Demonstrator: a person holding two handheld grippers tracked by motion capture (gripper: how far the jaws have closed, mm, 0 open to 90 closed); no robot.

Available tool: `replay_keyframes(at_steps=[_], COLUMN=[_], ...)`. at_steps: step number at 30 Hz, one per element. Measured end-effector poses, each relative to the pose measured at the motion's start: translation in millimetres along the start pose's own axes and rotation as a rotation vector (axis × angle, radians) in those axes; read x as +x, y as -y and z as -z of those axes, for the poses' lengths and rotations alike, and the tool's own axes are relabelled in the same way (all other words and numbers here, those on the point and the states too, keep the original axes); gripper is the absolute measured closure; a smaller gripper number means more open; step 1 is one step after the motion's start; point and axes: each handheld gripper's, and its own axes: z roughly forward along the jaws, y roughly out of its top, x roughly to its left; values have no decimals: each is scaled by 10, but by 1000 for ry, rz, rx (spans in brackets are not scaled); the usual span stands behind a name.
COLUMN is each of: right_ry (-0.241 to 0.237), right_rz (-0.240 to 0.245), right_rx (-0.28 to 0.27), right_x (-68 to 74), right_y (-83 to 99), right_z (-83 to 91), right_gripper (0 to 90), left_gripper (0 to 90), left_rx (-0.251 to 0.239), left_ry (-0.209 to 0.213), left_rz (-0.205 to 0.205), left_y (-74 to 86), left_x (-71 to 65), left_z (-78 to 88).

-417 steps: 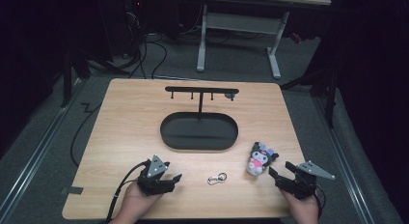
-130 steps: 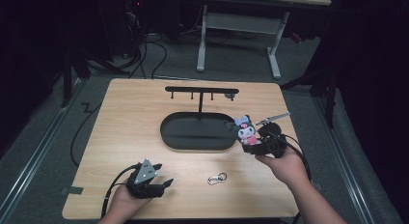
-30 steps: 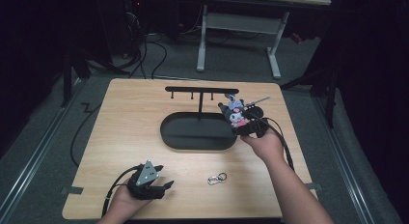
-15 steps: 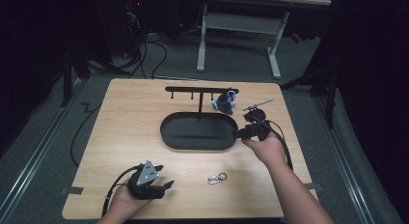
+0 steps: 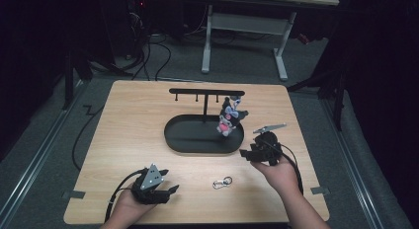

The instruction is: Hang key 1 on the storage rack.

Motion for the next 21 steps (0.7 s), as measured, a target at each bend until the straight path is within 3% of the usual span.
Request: replay_keyframes(at_steps=[13, 19, 20, 21], right_ry=[-16, -18, -20, -26], right_rz=[20, 8, -2, -2], right_rx=[-72, -151, -168, -179], right_x=[146, 221, 236, 242], right_y=[621, 892, 943, 986], right_z=[-171, -191, -186, -181], right_gripper=[508, 518, 520, 523], left_gripper=[358, 368, 370, 372], left_rx=[-5, 0, -35, -35], left_ry=[7, 10, 29, 28], left_rz=[1, 1, 89, 80], left_y=[-3, -2, 7, 2], left_x=[-5, -18, -84, -77], left_z=[5, -9, -34, -34])
